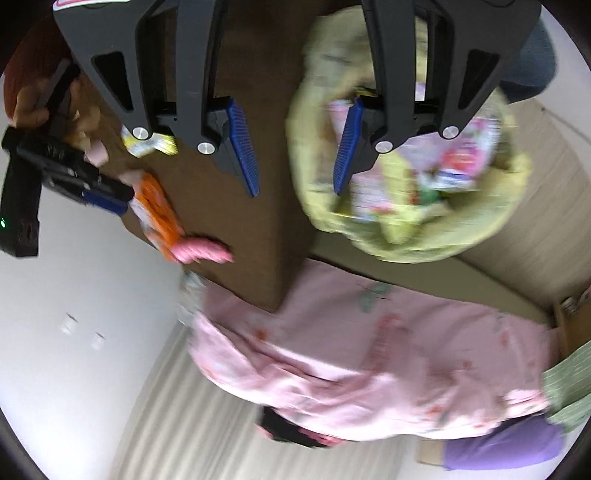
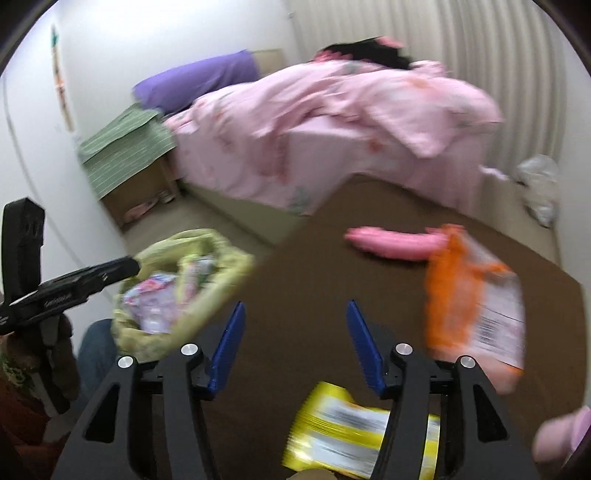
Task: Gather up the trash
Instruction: 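Grasp the orange chip bag with the left gripper and lift it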
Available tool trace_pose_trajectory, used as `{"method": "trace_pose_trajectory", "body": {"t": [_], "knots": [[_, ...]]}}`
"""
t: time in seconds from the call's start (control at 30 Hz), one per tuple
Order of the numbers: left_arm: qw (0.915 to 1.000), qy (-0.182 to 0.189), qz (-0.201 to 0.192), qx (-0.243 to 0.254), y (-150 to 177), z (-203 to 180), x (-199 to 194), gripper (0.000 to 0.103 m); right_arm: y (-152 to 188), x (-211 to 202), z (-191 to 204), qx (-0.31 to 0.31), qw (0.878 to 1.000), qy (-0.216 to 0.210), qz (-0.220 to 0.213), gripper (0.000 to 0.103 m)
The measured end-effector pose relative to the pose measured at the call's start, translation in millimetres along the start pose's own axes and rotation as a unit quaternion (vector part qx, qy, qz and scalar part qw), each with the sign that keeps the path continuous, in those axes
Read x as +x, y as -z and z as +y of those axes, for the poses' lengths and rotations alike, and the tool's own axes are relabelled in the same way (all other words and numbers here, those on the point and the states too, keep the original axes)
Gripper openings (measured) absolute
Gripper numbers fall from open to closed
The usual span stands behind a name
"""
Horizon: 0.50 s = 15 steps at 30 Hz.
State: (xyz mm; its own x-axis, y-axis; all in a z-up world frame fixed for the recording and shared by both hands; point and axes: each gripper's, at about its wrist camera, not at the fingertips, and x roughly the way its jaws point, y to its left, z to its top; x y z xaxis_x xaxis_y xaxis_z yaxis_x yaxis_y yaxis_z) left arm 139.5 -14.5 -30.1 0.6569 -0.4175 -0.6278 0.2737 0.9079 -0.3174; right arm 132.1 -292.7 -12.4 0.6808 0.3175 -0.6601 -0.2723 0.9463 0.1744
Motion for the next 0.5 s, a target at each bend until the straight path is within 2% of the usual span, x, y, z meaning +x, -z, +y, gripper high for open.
{"method": "trace_pose_trajectory", "body": {"t": [0.1, 0.23, 0.37, 0.5], "knots": [[0.9991, 0.032, 0.014, 0.023, 2, -30, 16, 0.041, 18, -22, -41, 0.036, 0.999, 0.023, -0.009, 0.066], [0.9946, 0.084, 0.031, 0.053, -4, -75, 47, 0.045, 43, -39, -77, 0.052, 0.997, 0.05, 0.004, 0.067], [0.9872, 0.125, 0.061, 0.078, -21, -123, 97, 0.045, 75, -52, -95, 0.056, 0.994, 0.088, 0.01, 0.067], [0.9819, 0.141, 0.105, 0.071, -29, -161, 145, 0.045, 105, -63, -104, 0.054, 0.991, 0.12, 0.018, 0.067]]}}
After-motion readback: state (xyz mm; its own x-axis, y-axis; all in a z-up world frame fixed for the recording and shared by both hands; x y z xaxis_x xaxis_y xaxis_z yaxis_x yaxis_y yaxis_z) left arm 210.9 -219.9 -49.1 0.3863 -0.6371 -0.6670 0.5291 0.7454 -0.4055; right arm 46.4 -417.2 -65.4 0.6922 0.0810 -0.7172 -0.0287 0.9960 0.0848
